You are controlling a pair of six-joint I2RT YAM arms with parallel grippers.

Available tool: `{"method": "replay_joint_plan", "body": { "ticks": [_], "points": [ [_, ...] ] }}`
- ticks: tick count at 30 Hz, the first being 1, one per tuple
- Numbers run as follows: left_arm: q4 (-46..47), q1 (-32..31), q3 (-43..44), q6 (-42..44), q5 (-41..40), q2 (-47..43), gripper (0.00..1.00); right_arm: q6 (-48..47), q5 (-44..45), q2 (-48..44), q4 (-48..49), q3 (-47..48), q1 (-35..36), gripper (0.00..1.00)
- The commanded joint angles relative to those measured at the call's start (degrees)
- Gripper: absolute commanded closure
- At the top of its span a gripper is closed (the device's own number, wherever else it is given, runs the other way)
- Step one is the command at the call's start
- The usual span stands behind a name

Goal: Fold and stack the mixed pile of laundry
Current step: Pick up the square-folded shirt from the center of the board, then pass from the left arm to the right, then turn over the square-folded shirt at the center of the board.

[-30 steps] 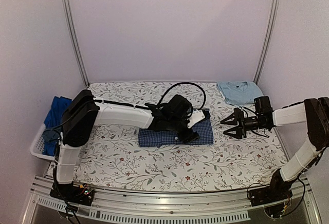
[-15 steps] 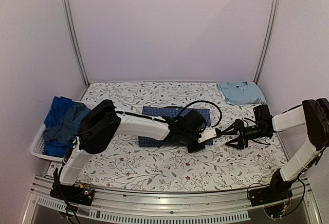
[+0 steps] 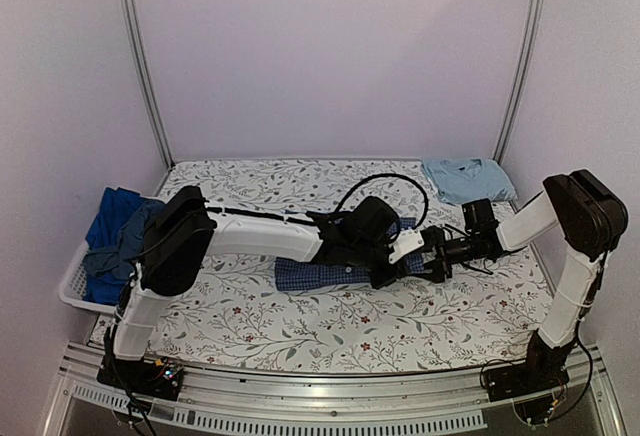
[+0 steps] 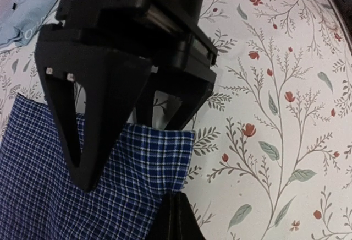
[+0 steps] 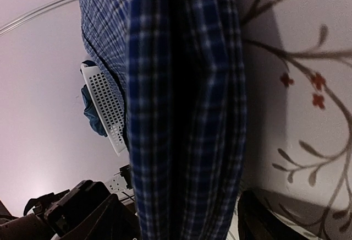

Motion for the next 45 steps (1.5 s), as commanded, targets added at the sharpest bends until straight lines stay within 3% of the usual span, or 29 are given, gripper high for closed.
{"method": "replay_joint_plan", "body": {
  "ticks": [1, 11, 17, 19, 20, 22, 25, 29, 30, 35, 39, 42, 45],
  "points": [
    [1.5, 0.0, -1.1, -1.6, 2.6, -3.7, 1.00, 3.9, 0.6, 5.5, 5.4, 4.1, 1.1, 0.30],
    [3.3, -0.1, -4.4, -1.8, 3.9, -6.2, 1.00, 8.3, 0.9, 14.2, 7.8, 10.9, 1.4, 0.50],
    [3.7, -0.1, -5.4, -1.4, 3.0, -7.0, 0.98, 9.8, -0.8, 17.6, 7.8, 13.6, 3.1, 0.75],
    [4.2, 0.1, -6.2, -2.7, 1.1, -7.9, 0.86, 10.0, -1.2, 17.0, 7.3, 13.7, 3.0, 0.90],
    [4.5, 0.3, -6.8, -3.7, 0.3, -8.8, 0.74, 9.5, -0.8, 16.5, 6.0, 13.9, 2.8, 0.96],
    [5.5, 1.0, -9.1, -6.4, -0.7, -11.3, 0.54, 7.4, -0.2, 14.1, 2.7, 14.5, 2.3, 1.00],
    [9.0, 2.5, -15.4, -9.9, -2.5, -16.6, 0.33, 1.7, 0.8, 11.1, -5.8, 16.0, 1.5, 1.00],
    [11.8, 4.3, -21.1, -13.2, -5.5, -22.8, 0.04, -9.4, 3.7, 5.3, -25.0, 19.6, -0.3, 1.00],
    [11.4, 4.8, -21.8, -13.6, -5.9, -23.7, 0.01, -12.6, 4.6, 4.3, -29.0, 20.2, -1.3, 1.00],
    [10.5, 6.2, -25.2, -14.9, -7.6, -27.5, 0.00, -30.1, 11.9, -2.3, -50.8, 24.2, -10.7, 1.00],
    [10.3, 6.6, -26.7, -15.6, -8.4, -28.8, 0.00, -42.9, 22.5, -6.6, -66.7, 31.8, -19.1, 1.00],
    [10.3, 7.0, -27.7, -16.3, -7.9, -29.3, 0.00, -49.9, 38.2, -8.1, -75.6, 41.1, -21.7, 1.00],
    [8.8, 7.5, -28.6, -17.2, -8.3, -29.9, 0.00, -51.2, 52.1, -10.2, -78.5, 48.2, -22.5, 1.00]
  ]
}}
